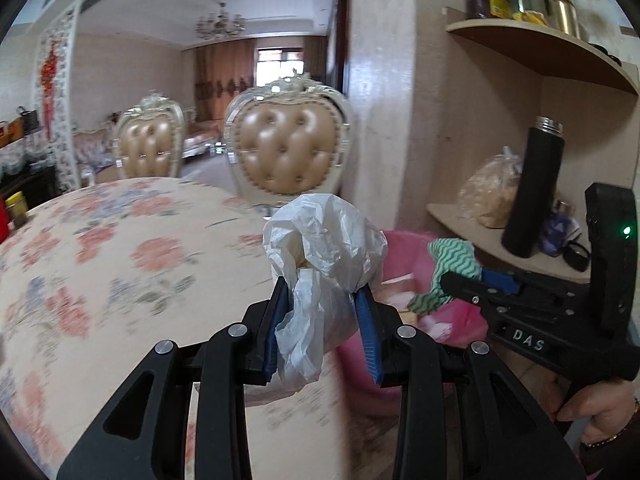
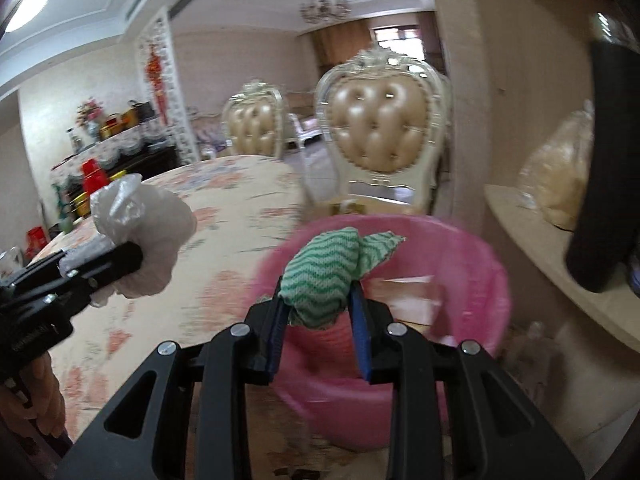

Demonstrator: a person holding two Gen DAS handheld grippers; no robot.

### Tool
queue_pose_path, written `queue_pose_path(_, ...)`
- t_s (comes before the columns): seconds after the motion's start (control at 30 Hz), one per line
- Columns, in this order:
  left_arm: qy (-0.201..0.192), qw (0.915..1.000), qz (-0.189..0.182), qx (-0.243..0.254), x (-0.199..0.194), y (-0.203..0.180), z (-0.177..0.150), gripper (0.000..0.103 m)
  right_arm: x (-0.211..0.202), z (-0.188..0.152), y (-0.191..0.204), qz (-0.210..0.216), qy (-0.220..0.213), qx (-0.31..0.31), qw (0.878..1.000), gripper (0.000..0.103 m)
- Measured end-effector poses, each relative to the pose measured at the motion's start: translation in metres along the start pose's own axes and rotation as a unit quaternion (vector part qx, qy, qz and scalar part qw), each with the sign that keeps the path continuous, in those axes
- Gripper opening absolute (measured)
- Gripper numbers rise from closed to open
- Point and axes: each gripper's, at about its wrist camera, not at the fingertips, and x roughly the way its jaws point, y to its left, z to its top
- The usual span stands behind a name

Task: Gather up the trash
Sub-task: 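Open both tools over the pink bin to drop the tissue and cloth, then move both open tools back over the table toward the foam block and box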

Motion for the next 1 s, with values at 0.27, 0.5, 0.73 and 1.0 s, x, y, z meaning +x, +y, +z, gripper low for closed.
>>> queue_pose_path(0.27, 0.017, 0.9987, -0.047, 0.008, 0.056, -0.030, 0.019, 0.033, 0.023, -0.001, -0.042, -0.021, 0.016, 0.018, 0.999, 0.031)
queue_pose_path(0.5, 0.051, 0.9955, -0.079, 0.007, 0.108, -0.045, 0.028, 0.037, 0.033, -0.004, -0.065, -0.024, 0.025, 0.021, 0.999, 0.056)
queue_pose_path(0.73, 0.012, 0.9987, -0.043, -0.025, 0.088, -0.022, 0.024, 0.093, 0.020, -0.004, -0.073, -0.032, 0.011, 0.035, 0.999, 0.065)
queue_pose_path(1.0, -0.006, 0.9989, 0.029, -0.037, 0.031, 0.025, 0.016, 0.094, -0.004, -0.005, -0.041, -0.022, 0.000, 0.012, 1.000, 0.065)
